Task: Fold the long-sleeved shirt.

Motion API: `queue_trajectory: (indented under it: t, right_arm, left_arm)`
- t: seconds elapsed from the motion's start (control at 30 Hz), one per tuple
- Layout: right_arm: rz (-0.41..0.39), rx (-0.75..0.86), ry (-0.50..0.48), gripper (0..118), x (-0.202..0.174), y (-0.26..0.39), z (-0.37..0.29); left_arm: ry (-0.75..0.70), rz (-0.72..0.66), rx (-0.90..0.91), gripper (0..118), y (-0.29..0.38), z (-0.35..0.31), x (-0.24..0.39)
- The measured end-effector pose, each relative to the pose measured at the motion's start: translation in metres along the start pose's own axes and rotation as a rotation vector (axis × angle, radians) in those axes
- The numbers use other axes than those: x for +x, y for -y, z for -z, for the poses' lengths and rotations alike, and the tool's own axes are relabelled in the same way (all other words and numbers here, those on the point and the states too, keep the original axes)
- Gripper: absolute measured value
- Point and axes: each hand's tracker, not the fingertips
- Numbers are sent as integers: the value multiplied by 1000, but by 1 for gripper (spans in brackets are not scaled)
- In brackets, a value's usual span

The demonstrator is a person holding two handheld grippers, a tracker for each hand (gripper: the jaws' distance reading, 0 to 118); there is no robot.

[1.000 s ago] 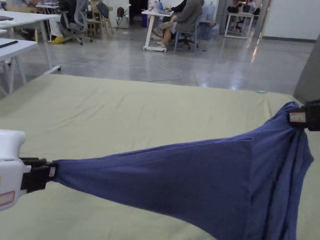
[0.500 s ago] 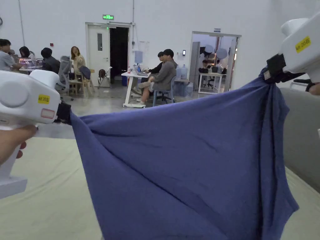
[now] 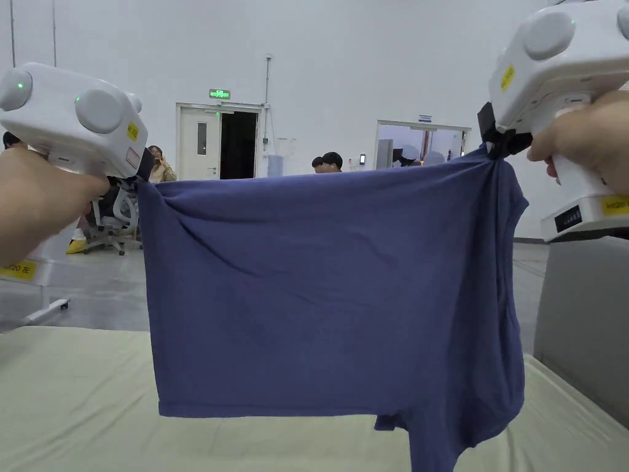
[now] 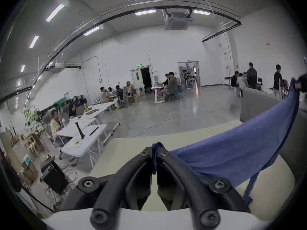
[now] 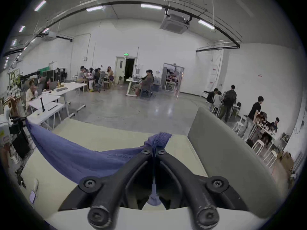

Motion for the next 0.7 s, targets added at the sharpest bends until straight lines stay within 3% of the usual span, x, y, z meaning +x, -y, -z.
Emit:
queue_trajectory:
  t: [0.13,0.27,0.4,0.57,0.67,0.7]
  right_arm:
    - [-38,-129,-28,0,-15,59,57]
    - [-43,-312,-80,0,-37,162,129]
    - [93,-507,-187,0,-52,294,182]
    - [35,-633,-198,0,-53,403,190]
    - [157,-633,-241,0,-33,436,155]
    - [234,-626,-281,0,-24,445,137]
  left_arm:
    - [14,28,-81,0,46,35,11]
    - [53,102,-255,0,130,83,31]
    - [145,143,-433,0,241,108,57]
    - [185,180,-592,0,349,105,64]
    - [245,124,-665,0,391,76,46]
    - [258,106,-655,0,401,58,38]
